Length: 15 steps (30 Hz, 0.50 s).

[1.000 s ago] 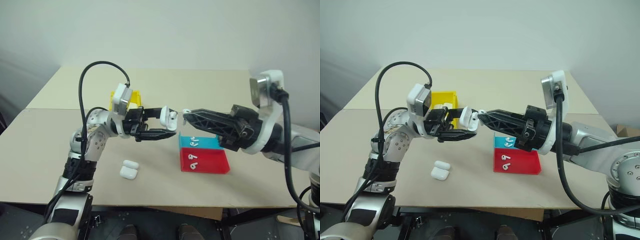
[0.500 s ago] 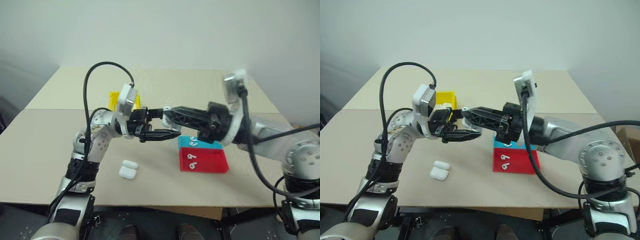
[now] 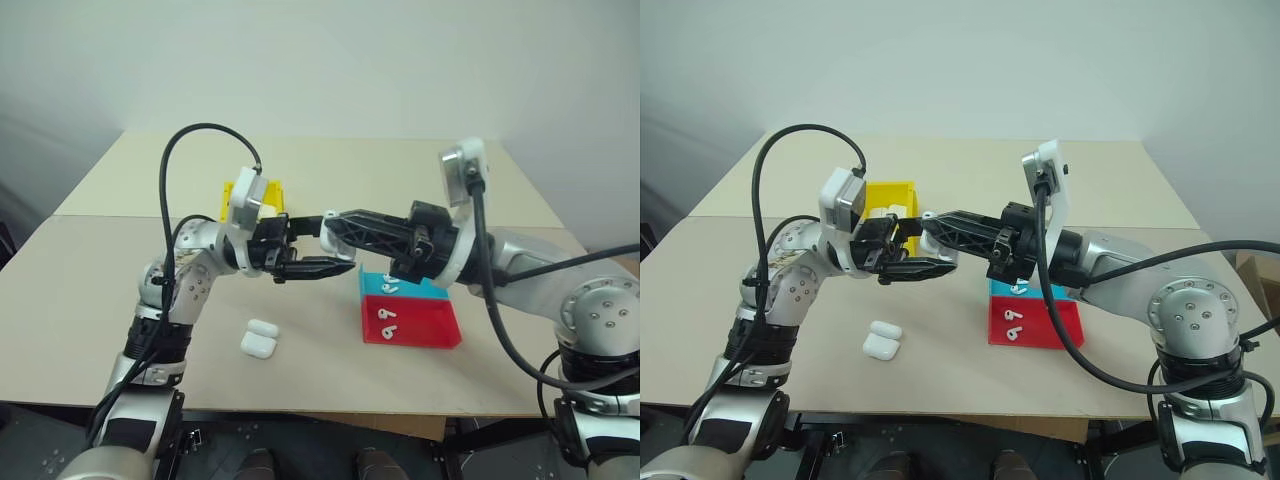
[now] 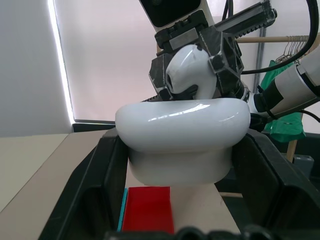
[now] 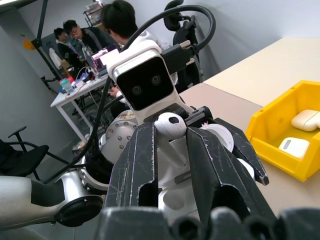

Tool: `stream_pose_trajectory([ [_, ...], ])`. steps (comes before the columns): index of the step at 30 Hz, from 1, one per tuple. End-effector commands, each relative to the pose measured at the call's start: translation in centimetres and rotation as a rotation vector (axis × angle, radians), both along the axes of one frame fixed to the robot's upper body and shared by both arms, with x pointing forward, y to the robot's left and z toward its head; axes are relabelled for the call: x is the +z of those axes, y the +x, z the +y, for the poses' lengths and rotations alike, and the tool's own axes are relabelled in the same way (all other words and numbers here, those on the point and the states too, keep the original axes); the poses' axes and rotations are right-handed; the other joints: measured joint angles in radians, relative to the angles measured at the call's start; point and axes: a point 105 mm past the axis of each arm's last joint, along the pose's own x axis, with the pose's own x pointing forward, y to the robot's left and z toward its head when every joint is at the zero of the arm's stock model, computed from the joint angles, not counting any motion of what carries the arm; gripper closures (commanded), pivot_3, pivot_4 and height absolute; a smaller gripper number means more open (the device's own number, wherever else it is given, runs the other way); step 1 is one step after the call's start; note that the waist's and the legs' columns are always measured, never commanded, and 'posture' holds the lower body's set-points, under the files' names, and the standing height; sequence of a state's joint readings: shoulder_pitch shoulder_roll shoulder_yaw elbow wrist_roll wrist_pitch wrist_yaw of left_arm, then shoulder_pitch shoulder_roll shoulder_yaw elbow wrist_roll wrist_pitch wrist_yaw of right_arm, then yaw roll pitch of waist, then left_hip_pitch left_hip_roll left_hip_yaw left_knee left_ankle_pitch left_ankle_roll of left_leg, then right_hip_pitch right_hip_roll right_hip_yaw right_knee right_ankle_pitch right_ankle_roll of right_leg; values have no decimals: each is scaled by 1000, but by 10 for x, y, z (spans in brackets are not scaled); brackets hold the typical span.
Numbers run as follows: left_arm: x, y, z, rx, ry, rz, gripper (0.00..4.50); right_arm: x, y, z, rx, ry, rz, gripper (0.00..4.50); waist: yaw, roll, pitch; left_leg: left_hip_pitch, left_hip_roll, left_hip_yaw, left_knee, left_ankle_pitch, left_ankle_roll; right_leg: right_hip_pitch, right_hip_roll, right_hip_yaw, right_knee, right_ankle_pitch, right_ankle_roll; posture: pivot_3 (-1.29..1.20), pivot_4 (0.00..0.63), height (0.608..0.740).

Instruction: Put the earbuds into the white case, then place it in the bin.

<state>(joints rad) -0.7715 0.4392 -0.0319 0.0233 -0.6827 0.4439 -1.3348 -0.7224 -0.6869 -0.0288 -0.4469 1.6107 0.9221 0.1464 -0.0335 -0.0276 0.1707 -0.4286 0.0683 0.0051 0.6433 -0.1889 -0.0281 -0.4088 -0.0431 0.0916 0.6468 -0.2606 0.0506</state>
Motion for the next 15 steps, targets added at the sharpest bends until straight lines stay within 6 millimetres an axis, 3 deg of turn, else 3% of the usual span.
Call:
stream_pose_trajectory([
  [1,6,-5,2,-19,2,-40,1683,9,-3,-8,-16,12,-40,3799,-1,0,0,0,0,0,0,0,0,0,0,0,0,0,0,0,150,740],
  [15,7,-2,6,-3,-4,-51,1683,6,-4,-9,2,-19,-36,3799,-4,0,0,0,0,0,0,0,0,0,0,0,0,0,0,0,150,740],
])
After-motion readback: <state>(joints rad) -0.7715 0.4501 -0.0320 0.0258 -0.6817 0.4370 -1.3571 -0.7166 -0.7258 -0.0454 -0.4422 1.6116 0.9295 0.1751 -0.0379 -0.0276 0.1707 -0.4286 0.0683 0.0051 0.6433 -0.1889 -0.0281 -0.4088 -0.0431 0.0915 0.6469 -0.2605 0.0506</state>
